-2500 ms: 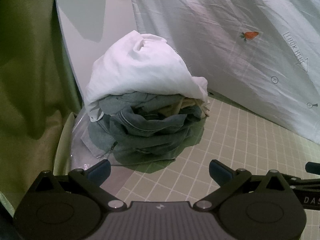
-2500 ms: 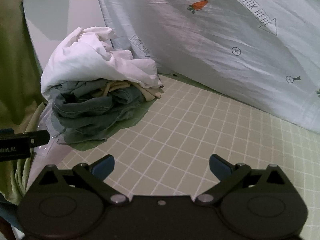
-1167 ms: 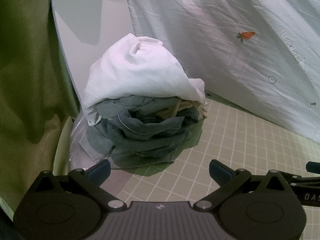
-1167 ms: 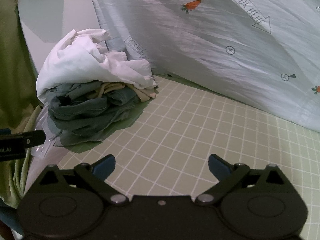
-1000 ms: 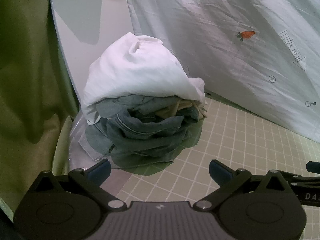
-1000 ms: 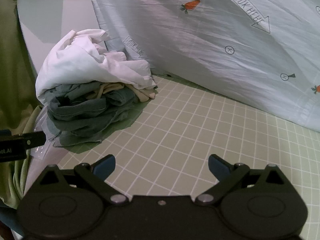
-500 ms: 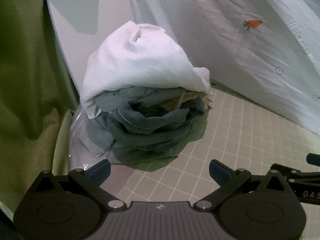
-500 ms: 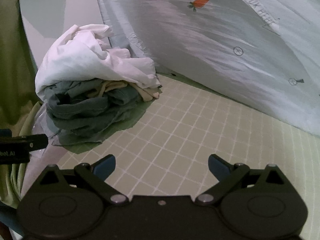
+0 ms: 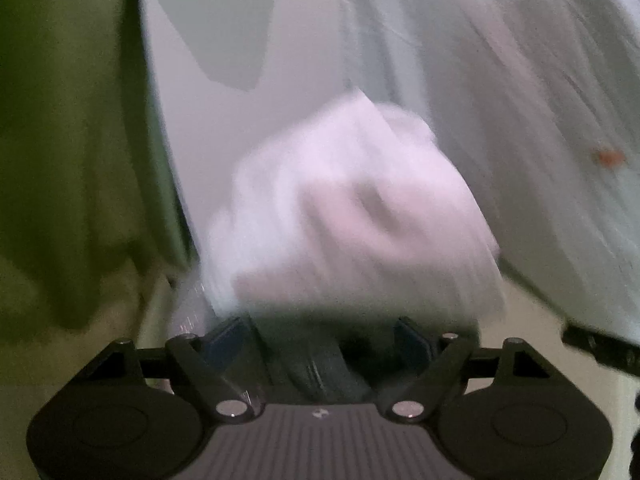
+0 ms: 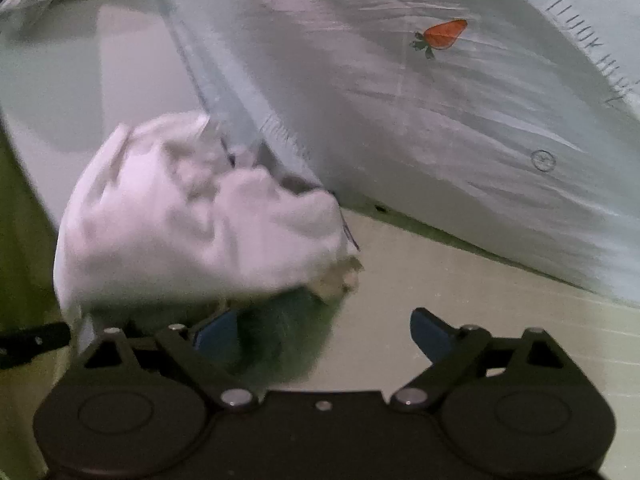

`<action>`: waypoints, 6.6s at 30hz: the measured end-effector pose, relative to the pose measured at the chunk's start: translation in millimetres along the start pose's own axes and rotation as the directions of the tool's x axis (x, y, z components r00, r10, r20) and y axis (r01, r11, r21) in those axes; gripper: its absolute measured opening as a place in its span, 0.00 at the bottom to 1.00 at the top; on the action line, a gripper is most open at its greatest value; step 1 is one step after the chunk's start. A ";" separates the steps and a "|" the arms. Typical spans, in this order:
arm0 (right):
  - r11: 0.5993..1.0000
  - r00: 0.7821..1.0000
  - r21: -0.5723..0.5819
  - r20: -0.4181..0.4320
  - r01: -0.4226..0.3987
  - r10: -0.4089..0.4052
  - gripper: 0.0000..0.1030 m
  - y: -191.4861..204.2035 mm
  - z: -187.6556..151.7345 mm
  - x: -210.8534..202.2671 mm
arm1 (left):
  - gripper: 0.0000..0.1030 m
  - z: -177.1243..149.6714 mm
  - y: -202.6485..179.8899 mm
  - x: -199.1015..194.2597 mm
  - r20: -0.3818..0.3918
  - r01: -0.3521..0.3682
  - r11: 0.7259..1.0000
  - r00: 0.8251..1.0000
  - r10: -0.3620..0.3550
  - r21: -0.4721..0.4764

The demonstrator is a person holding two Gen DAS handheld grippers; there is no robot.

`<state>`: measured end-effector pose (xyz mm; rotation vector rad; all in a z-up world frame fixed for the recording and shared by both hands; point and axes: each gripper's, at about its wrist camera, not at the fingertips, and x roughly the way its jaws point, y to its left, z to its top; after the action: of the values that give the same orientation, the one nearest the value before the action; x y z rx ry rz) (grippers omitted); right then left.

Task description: Fold clothes

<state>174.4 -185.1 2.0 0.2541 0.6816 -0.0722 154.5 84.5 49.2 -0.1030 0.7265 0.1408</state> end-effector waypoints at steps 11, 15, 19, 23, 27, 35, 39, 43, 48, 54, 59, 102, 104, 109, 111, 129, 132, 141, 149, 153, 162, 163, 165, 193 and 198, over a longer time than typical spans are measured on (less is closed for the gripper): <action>0.907 0.971 0.417 -0.191 -0.050 0.141 0.84 -9.1 51.6 124.6 | 0.81 89.3 -3.4 78.2 0.006 0.084 0.994 0.997 -0.083 -0.068; 0.806 0.942 0.591 -0.260 -0.018 0.212 0.84 -23.7 35.1 160.7 | 0.71 89.3 -3.5 85.3 0.043 0.108 0.991 0.994 -0.105 -0.076; 0.706 0.931 0.707 -0.227 -0.043 0.285 0.64 -36.8 21.7 169.6 | 0.21 84.4 -4.4 80.9 0.067 0.096 0.994 0.993 -0.093 -0.054; 0.807 0.955 0.581 -0.166 -0.107 0.245 0.06 -28.6 35.7 149.0 | 0.02 80.4 -6.4 76.0 0.088 0.068 0.997 0.994 -0.065 -0.029; 0.867 0.978 0.471 -0.041 -0.162 0.205 0.04 -28.5 42.5 109.1 | 0.00 77.3 -9.8 51.3 0.145 0.059 0.998 0.988 -0.055 -0.026; 0.882 0.958 0.380 0.169 -0.280 0.231 0.03 -43.0 33.0 7.9 | 0.00 63.8 -31.4 -26.2 0.275 0.150 0.988 0.952 -0.138 -0.023; 0.881 0.940 0.371 0.279 -0.294 0.197 0.03 -66.7 20.7 -52.1 | 0.00 53.3 -61.5 -75.4 0.344 0.223 0.975 0.914 -0.217 0.022; 0.879 0.917 0.377 0.372 -0.293 0.146 0.03 -113.7 10.8 -122.0 | 0.00 40.6 -113.5 -129.8 0.397 0.340 0.937 0.851 -0.343 0.080; 0.893 0.882 0.403 0.471 -0.199 -0.016 0.03 -196.1 -7.3 -217.4 | 0.00 8.4 -190.9 -169.6 0.341 0.514 0.849 0.782 -0.522 0.121; 0.894 0.874 0.442 0.403 0.075 -0.273 0.04 -310.5 -62.3 -303.4 | 0.01 -96.4 -275.4 -152.7 0.025 0.575 0.809 0.813 -0.582 0.120; 0.810 0.914 0.474 0.026 0.345 -0.405 0.18 -389.1 -144.1 -296.3 | 0.03 -218.5 -307.2 -114.5 -0.302 0.481 0.856 0.858 -0.415 0.188; 0.592 0.912 0.782 0.078 0.195 -0.403 0.10 -534.1 -132.4 -278.8 | 0.03 -152.2 -431.1 27.1 -0.380 0.562 0.819 0.786 -0.488 0.112; 0.628 0.855 0.751 0.178 0.202 -0.488 0.10 -534.7 -104.6 -304.8 | 0.01 -133.4 -423.2 11.5 -0.322 0.574 0.815 0.788 -0.524 0.078; 0.688 0.663 0.654 0.368 0.314 -0.652 0.10 -515.1 -63.6 -371.4 | 0.01 -106.4 -382.0 -41.4 -0.146 0.556 0.820 0.830 -0.538 0.139; 0.660 0.637 0.652 0.338 0.372 -0.693 0.10 -517.8 -70.7 -378.3 | 0.01 -123.5 -371.8 -38.1 -0.189 0.531 0.837 0.842 -0.505 0.130; 0.385 0.828 0.808 -0.209 0.446 -0.521 0.82 -534.4 -199.2 -290.2 | 0.82 -163.3 -347.2 -14.5 -0.291 0.491 0.868 0.843 -0.453 0.071; 0.353 0.817 0.796 -0.283 0.492 -0.502 0.83 -538.9 -202.2 -275.0 | 0.83 -168.4 -363.1 -0.8 -0.326 0.501 0.859 0.833 -0.446 0.104; 0.289 0.825 0.819 -0.340 0.496 -0.452 0.79 -544.6 -228.7 -255.9 | 0.01 -182.5 -395.0 43.9 -0.443 0.546 0.829 0.777 -0.447 0.121; 0.452 0.844 0.791 -0.144 0.412 -0.517 0.07 -530.9 -207.0 -292.9 | 0.03 -137.8 -369.3 13.0 -0.247 0.500 0.859 0.851 -0.464 0.107; 0.565 0.827 0.754 0.053 0.334 -0.559 0.06 -513.7 -192.7 -346.3 | 0.03 -128.9 -345.7 -32.1 -0.144 0.497 0.856 0.866 -0.478 0.145; 0.537 0.781 0.651 -0.143 0.537 -0.608 0.08 -508.7 -257.9 -382.4 | 0.05 -246.7 -315.9 -103.5 -0.306 0.562 0.770 0.822 -0.480 0.302; 0.530 0.788 0.650 -0.177 0.544 -0.590 0.09 -510.6 -269.3 -381.0 | 0.08 -247.7 -313.5 -105.6 -0.301 0.556 0.778 0.826 -0.476 0.294; 0.536 0.807 0.651 -0.214 0.538 -0.550 0.13 -511.1 -287.9 -379.2 | 0.15 -249.5 -308.8 -109.7 -0.291 0.543 0.793 0.834 -0.469 0.276; 0.358 0.806 0.785 -0.282 0.506 -0.520 0.78 -502.5 -293.3 -351.8 | 0.71 -203.0 -368.6 -58.5 -0.350 0.573 0.751 0.812 -0.466 0.329; 0.257 0.787 0.832 -0.297 0.491 -0.542 0.78 -520.5 -292.4 -346.4 | 0.71 -191.0 -423.4 -14.6 -0.429 0.622 0.699 0.771 -0.470 0.352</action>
<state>-351.1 -619.4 -106.3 1.0580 0.5930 -1.1412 88.2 -361.3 -63.9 0.1383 0.9963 -0.6634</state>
